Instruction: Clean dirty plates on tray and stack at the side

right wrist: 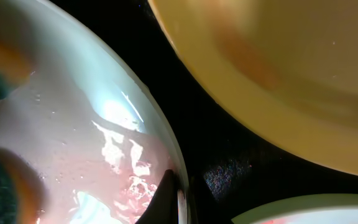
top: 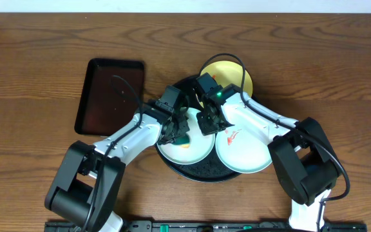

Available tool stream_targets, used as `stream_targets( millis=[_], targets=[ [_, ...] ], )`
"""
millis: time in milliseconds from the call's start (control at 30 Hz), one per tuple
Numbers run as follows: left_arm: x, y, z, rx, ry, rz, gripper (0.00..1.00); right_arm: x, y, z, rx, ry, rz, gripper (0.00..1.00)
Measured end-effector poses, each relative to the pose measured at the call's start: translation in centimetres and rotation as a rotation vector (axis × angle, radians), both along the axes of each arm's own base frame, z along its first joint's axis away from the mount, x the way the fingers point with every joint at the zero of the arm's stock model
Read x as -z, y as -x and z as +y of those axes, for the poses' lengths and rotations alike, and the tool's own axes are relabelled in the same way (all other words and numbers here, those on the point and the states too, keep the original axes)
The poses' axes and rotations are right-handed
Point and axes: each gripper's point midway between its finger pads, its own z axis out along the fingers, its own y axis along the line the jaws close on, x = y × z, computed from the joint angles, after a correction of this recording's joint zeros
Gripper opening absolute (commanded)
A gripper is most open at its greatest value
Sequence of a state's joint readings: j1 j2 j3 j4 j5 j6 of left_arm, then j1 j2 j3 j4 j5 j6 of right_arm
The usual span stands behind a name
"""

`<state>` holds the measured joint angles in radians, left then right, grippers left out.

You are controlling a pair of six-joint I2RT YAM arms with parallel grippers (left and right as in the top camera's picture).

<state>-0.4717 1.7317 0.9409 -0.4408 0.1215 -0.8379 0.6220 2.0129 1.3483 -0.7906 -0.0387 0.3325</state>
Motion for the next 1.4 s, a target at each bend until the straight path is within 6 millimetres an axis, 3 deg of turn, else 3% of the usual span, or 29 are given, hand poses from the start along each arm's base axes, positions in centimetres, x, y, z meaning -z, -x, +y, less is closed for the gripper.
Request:
stream_targets(
  millis=[233,400,567,833,1200,1400],
  targets=[
    [-1.3,0.5,5.0,-0.067,-0.205,-0.011,0.08,-0.1,0.1,0.2,0.006,-0.027,0.019,0.01],
    [-5.5,-0.9,8.0,-0.147,-0.278,-0.165,0.08,-0.3,0.3,0.0,0.005,-0.018,0.033,0.01],
    [-9.9,-1.5,8.3,-0.185,-0.222,-0.298,0.08,-1.2,0.3,-0.2,-0.011,-0.011,0.026,0.01],
    [-12.5,-1.1,7.2,-0.167,-0.121,-0.356,0.08,-8.1,-1.2,-0.5,-0.092,0.032,-0.217,0.01],
    [-12.5,-1.1,7.5,-0.15,-0.118,-0.348,0.08,-15.9,-2.3,-1.6,-0.133,0.232,-0.57,0.01],
    [-12.2,-0.9,8.5,-0.164,-0.122,-0.323,0.08,-18.9,-2.4,-1.2,-0.176,0.319,-0.716,0.01]
  ],
)
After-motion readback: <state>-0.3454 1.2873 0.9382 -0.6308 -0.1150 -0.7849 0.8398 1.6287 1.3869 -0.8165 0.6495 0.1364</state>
